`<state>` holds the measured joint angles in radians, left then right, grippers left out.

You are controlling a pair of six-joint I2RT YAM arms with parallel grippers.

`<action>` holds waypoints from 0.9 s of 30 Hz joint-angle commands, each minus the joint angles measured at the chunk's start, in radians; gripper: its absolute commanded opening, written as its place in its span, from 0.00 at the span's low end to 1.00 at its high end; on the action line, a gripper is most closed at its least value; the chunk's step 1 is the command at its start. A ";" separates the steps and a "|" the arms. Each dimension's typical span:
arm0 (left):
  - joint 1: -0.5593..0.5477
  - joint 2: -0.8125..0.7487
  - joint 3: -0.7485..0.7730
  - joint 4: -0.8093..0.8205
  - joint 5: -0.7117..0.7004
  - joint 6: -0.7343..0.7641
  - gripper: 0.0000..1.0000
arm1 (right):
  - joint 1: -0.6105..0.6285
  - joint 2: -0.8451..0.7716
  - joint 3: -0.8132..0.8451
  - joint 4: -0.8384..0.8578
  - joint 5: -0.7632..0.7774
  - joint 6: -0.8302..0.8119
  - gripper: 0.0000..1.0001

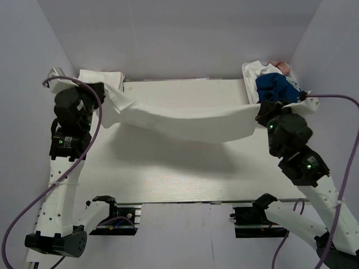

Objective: Fold and stack the t-shirts

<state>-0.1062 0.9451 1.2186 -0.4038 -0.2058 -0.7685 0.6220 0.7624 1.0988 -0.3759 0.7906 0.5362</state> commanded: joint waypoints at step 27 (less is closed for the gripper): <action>-0.001 0.049 0.351 0.020 0.123 0.222 0.00 | -0.001 0.212 0.328 0.055 -0.111 -0.314 0.00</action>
<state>-0.1066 0.9443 1.6058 -0.4103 -0.1989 -0.5396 0.6220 0.9180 1.5120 -0.2878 0.7227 0.1761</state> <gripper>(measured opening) 0.009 0.017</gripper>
